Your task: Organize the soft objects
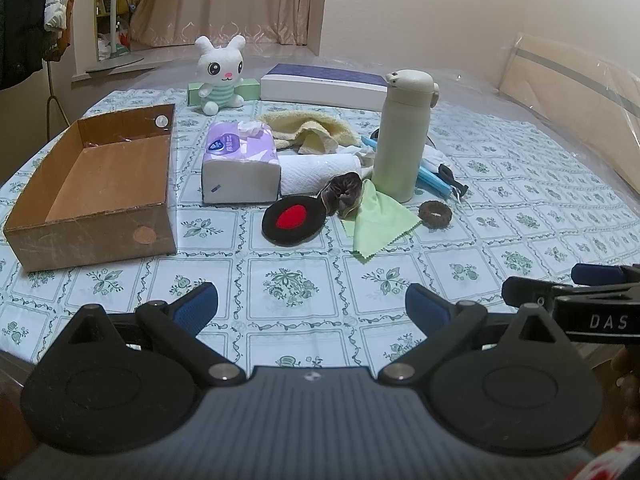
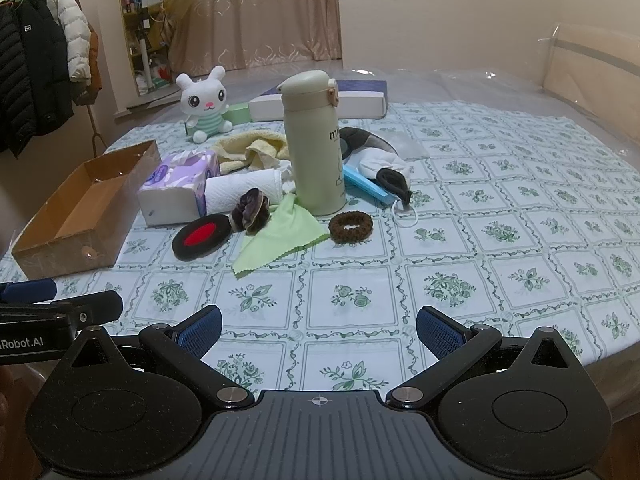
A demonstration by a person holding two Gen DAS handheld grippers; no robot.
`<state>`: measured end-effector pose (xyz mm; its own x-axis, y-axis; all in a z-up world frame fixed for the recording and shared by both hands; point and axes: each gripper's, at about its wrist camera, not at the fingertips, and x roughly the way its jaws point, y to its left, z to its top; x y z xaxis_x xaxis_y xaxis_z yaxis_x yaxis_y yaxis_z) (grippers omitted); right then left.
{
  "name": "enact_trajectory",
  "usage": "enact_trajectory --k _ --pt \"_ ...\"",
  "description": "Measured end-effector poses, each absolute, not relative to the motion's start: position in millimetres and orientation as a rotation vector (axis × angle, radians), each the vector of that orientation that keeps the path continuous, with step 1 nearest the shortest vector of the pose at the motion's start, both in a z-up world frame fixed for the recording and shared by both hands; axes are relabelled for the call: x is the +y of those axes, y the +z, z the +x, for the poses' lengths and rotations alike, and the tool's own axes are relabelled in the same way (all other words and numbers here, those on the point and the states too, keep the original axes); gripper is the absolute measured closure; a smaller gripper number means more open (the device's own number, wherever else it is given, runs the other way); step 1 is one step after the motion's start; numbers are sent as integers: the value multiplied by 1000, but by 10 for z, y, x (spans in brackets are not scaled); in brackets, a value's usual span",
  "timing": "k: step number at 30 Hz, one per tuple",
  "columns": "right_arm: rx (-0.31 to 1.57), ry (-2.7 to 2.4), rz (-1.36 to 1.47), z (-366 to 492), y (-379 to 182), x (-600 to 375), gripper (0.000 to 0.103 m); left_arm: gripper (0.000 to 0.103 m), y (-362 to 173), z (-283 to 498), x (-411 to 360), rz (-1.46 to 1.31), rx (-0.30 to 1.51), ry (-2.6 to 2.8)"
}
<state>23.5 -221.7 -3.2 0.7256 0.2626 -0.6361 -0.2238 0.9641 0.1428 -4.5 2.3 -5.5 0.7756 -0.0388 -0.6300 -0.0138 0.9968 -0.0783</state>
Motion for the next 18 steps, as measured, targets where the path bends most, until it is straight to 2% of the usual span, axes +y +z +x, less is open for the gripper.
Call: enact_trajectory --k 18 --pt "710 269 58 237 -33 -2217 0 3 -71 -64 35 -93 680 -15"
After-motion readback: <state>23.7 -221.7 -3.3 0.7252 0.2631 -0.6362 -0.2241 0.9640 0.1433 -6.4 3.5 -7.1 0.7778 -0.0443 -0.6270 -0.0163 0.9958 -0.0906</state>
